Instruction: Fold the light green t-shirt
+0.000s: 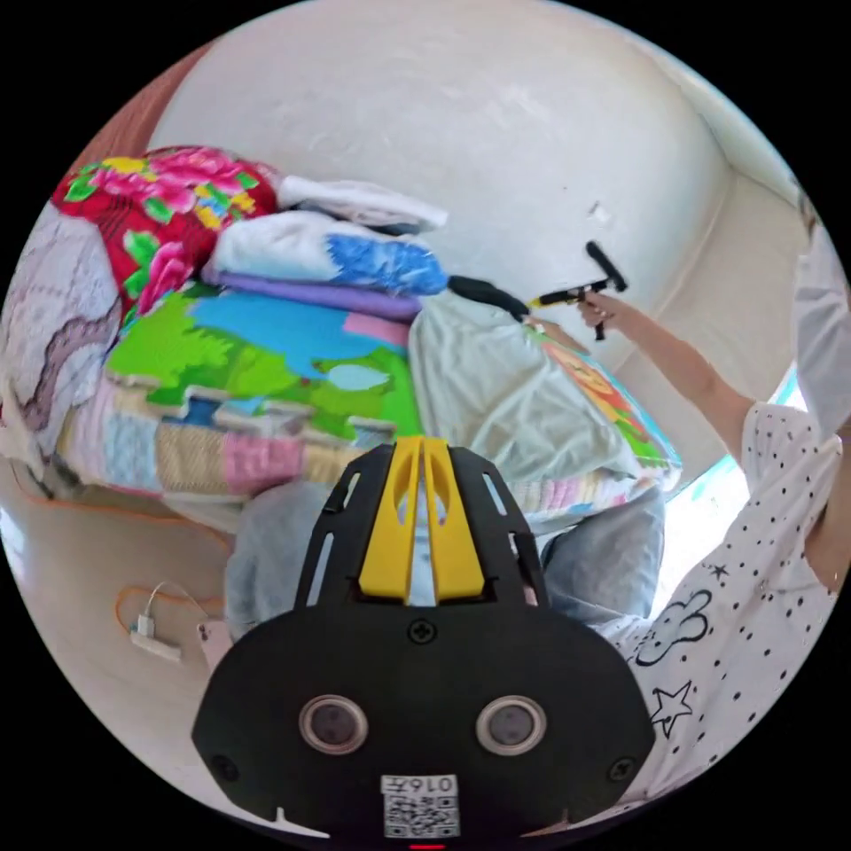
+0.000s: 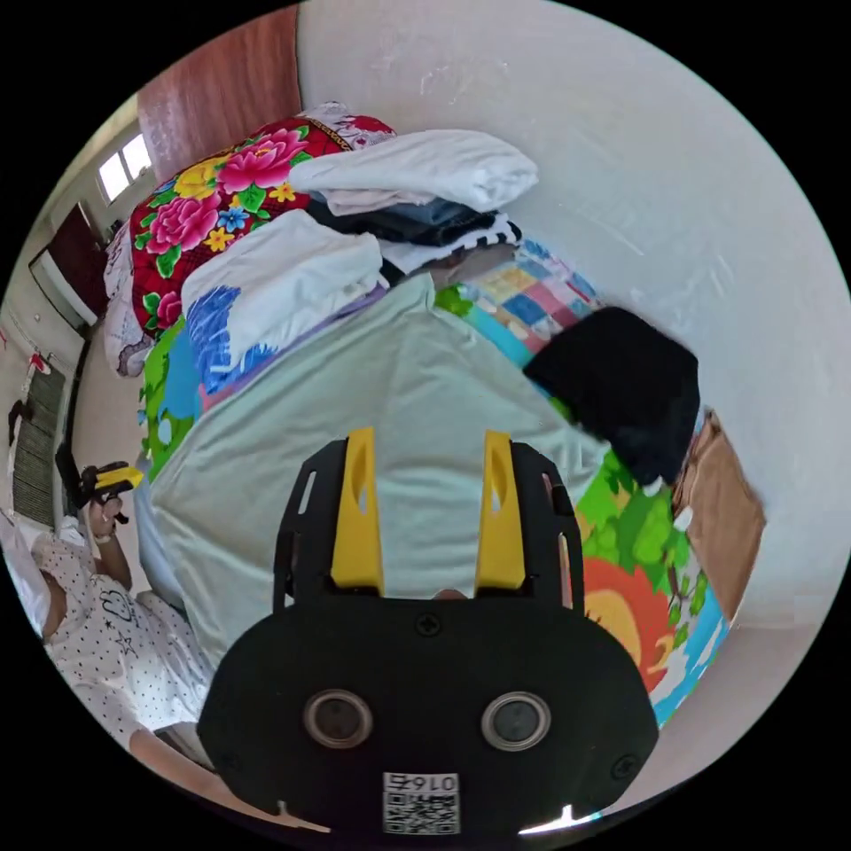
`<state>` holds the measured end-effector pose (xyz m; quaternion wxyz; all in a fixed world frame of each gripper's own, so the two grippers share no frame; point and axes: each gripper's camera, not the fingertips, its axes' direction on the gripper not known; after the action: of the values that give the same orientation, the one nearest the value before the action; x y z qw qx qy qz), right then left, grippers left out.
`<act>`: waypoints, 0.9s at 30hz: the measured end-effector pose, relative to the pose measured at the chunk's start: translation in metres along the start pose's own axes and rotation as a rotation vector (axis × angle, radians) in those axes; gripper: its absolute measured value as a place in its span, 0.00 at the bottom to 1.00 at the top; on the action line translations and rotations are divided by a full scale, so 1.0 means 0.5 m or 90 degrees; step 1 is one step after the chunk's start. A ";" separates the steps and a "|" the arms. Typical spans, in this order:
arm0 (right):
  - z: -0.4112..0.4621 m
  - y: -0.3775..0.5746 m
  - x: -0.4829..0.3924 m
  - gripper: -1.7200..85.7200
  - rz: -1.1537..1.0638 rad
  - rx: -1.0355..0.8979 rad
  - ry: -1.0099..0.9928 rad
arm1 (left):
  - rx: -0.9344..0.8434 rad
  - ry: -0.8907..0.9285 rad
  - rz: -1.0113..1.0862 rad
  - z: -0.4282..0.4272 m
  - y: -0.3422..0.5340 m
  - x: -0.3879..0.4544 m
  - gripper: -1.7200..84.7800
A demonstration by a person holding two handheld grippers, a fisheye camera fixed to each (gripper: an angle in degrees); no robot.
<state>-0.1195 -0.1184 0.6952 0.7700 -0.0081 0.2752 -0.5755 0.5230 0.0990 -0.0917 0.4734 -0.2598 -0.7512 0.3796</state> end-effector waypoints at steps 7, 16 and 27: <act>0.069 0.499 0.192 0.20 0.246 -0.024 -0.081 | -0.081 0.308 0.278 0.130 -0.210 0.396 0.13; 0.166 0.797 0.248 0.18 0.317 0.089 -0.218 | -0.060 0.044 0.565 0.174 -0.212 0.835 0.15; 0.325 0.958 0.193 0.17 0.258 0.106 -0.252 | -0.083 0.037 0.473 0.103 -0.359 0.863 0.02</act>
<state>0.3914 -0.0923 0.6351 0.9060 -0.0017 0.0675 -0.4179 0.2909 0.3021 0.2630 0.3068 -0.5548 -0.6144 0.4698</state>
